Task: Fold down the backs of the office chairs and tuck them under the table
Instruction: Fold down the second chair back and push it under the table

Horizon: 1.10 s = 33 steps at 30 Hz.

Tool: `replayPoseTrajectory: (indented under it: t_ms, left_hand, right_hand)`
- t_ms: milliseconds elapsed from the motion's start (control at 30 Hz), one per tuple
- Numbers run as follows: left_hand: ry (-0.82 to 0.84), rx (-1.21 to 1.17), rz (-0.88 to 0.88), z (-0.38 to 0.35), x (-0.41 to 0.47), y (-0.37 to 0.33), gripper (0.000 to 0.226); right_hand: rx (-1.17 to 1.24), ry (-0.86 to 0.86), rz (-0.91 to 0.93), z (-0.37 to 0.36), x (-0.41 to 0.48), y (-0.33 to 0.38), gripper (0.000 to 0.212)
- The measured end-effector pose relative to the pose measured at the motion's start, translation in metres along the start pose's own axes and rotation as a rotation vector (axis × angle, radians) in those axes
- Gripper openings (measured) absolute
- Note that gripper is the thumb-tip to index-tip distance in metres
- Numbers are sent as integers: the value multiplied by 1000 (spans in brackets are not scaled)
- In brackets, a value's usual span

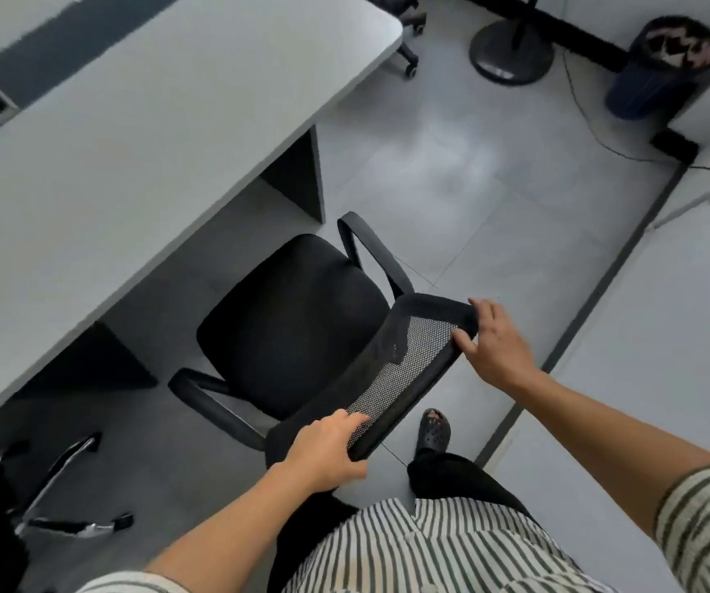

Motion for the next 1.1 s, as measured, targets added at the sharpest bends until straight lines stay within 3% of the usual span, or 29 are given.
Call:
replayPoseTrajectory:
  t_ms: [67, 167, 300, 467, 1100]
  left_hand:
    - [-69, -21, 59, -7, -9, 4, 63]
    - [-216, -102, 196, -22, -31, 22, 60]
    - [-471, -175, 438, -43, -63, 46, 114]
    - [-609, -232, 684, -49, -69, 60, 116]
    - [-680, -188, 634, 32, -46, 157, 102]
  right_hand:
    - [-106, 124, 102, -3, 13, 7, 49]
    - [-265, 150, 228, -9, 19, 16, 44]
    - [-245, 139, 299, -20, 9, 30, 39]
    - [-185, 131, 305, -30, 8, 53, 37]
    - [-126, -44, 371, -39, 67, 159, 25]
Point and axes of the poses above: each hand's wrist, its own x-axis towards the middle knuckle, its own z-axis out of the back of the hand, y = z × x, the point moved 1 cm from there along x, towards the middle knuckle, and after that the axes turned 7 degrees about -x, right-handed, at the moved point
